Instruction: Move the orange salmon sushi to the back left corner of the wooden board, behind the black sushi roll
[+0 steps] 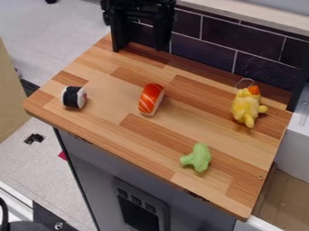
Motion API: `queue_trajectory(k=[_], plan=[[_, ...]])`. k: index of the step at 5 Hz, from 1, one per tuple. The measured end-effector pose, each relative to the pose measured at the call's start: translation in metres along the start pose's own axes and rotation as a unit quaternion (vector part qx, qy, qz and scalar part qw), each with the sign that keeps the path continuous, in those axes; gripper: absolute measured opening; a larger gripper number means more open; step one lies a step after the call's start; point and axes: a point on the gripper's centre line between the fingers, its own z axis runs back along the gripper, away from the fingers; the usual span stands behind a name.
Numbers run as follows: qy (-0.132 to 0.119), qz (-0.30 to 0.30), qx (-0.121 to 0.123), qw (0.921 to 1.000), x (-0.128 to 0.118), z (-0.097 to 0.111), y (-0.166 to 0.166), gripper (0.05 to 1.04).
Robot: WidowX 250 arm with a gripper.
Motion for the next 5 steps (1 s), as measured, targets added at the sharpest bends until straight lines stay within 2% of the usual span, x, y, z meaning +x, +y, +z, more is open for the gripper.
queue_trajectory(k=[1, 2, 4, 5], plan=[[0.015, 0.005, -0.002, 0.9999, -0.002, -0.011, 0.001, 1.001], [0.018, 0.021, 0.000, 0.9996, -0.001, -0.021, 0.000, 1.001], [0.006, 0.051, 0.009, 0.9986, -0.007, -0.043, -0.002, 1.001], [-0.009, 0.074, 0.016, 0.9971, -0.014, -0.063, -0.001, 1.001]])
